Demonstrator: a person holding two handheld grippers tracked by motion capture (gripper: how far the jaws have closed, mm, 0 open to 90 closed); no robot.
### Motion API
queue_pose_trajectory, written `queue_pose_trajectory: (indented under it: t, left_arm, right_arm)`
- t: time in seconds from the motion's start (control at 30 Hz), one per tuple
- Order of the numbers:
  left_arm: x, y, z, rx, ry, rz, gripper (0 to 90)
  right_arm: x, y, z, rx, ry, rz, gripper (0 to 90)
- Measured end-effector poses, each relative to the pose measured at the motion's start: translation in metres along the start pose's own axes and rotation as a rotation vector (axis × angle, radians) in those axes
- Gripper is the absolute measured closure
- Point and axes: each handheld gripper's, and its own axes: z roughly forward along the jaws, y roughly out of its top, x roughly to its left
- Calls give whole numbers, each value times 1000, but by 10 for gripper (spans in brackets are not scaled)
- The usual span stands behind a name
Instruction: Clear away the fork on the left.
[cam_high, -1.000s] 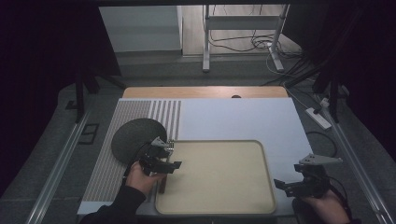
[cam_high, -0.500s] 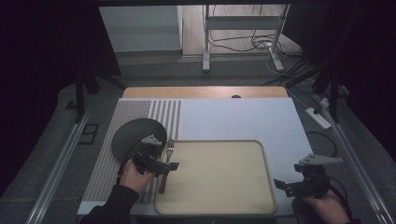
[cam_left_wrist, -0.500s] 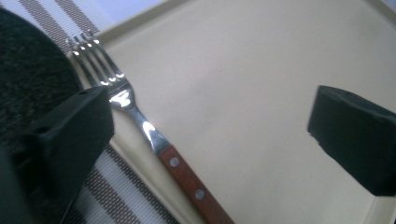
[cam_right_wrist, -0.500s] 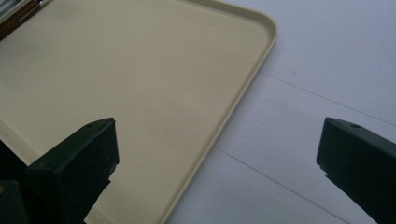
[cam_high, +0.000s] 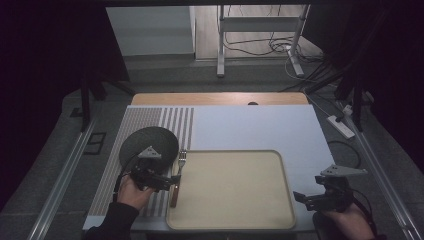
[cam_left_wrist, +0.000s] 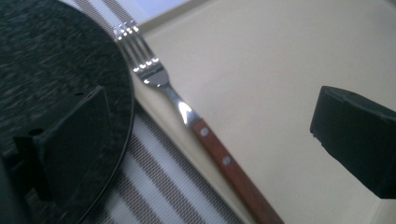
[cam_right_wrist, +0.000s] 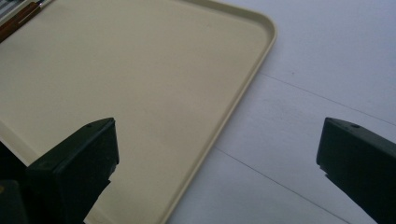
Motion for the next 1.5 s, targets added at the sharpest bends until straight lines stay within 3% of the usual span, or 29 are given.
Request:
queue_pose_trajectory:
  t: [0.23,0.53,1.5]
  left_arm:
    - [0,-11,-17,-13,31,-2,0]
    - [3,-28,-39,-46,68,-39,0]
    - [2,-74,-82,-119,140,-102,0]
  right_arm:
    - [0,0,0,-1,-2,3,0]
    - [0,0,0,-1,-1,6,0]
    - [-1,0,0,-4,3,18,0]
